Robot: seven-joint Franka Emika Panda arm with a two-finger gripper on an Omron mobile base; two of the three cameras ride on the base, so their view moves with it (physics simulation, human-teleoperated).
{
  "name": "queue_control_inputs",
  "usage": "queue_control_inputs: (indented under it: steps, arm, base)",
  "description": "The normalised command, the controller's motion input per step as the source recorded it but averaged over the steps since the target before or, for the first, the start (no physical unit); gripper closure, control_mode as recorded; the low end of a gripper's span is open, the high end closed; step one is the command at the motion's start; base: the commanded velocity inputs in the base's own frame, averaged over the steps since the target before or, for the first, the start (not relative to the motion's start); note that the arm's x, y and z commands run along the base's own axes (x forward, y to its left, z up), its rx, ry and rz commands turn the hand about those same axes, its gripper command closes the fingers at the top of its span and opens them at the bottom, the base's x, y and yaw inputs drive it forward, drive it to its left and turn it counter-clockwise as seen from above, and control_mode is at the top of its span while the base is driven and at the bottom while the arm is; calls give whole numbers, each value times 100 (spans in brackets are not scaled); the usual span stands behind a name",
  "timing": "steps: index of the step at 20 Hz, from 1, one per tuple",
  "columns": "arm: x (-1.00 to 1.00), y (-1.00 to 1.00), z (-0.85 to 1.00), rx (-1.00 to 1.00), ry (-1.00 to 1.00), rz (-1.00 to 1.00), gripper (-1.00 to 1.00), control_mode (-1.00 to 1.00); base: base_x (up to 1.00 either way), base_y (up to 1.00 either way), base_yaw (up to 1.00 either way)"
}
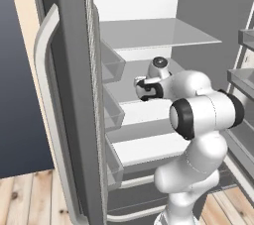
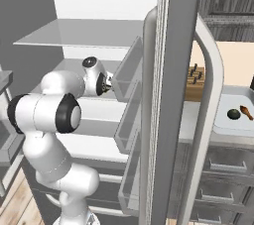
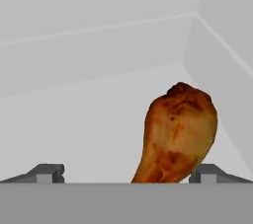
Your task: Place one squash and one chicken drumstick in each tupperware on the nearby counter, to pack two identical lunches.
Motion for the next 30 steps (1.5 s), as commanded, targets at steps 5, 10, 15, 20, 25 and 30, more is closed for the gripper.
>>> queue_control_inputs:
  steps: [5, 10, 15, 20, 25, 30]
  arm:
    - [38, -9, -18, 0, 3, -2, -100, -100]
    - [18, -7, -30, 0, 2, -2, -100, -100]
    - [0, 0, -62, 0, 0, 0, 100, -100]
    - [-3, -6, -67, 0, 0, 0, 100, -100]
    - [0, -3, -15, 0, -4, 0, 100, -100]
    - [-40, 7, -36, 0, -2, 3, 100, -100]
  base:
    - [0, 0, 0]
    - [0, 0, 0]
    - [0, 0, 0]
    - [0, 0, 0]
    - [0, 0, 0]
    - [0, 0, 0]
